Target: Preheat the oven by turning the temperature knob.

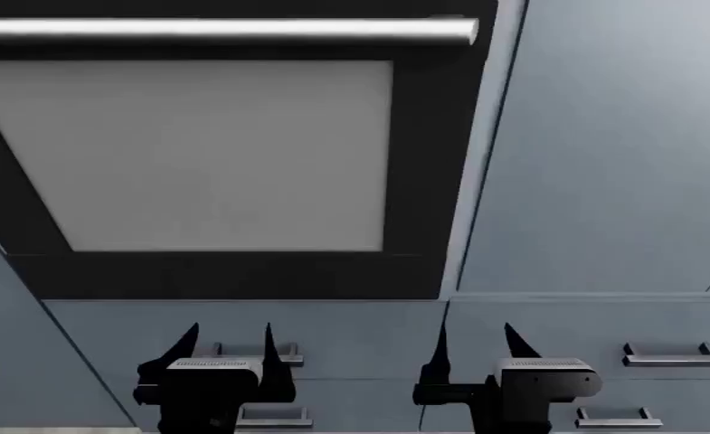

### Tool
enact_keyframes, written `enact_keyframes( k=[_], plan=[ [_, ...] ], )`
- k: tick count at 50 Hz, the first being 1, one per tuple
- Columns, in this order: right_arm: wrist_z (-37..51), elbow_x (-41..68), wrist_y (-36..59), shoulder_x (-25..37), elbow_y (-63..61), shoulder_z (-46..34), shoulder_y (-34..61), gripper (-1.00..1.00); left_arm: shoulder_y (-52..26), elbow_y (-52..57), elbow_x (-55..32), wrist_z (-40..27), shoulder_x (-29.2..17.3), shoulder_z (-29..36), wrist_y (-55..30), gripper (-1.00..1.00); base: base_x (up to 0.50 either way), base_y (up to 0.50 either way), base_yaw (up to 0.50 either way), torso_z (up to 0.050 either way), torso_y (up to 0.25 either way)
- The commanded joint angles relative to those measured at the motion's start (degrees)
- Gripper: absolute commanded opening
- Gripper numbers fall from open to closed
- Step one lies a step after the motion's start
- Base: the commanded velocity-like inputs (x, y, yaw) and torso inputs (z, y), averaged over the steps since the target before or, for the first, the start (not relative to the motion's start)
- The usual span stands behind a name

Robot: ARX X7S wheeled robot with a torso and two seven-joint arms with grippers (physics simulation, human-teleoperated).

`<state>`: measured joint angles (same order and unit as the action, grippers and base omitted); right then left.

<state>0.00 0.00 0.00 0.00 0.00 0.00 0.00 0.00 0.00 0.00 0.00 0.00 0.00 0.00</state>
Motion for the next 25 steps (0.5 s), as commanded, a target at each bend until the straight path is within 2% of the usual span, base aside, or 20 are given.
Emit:
enact_keyframes(
  k=[1, 25],
  plan=[
    [0.97, 1.10, 1.18, 0.98, 0.13, -0.92, 0.62, 1.00, -0.75, -0.65, -1.98, 0.15, -0.94, 1.21, -1.04, 1.00, 0.00, 0.00, 0.00, 0.000, 0.000],
    [4.46, 3.60, 0.58, 3.89, 0.53, -4.41, 0.91, 1.00, -1.03, -0.85, -5.42, -2.71, -3.85, 4.71, -0.71, 1.00, 0.00, 0.00, 0.00, 0.000, 0.000]
  ],
)
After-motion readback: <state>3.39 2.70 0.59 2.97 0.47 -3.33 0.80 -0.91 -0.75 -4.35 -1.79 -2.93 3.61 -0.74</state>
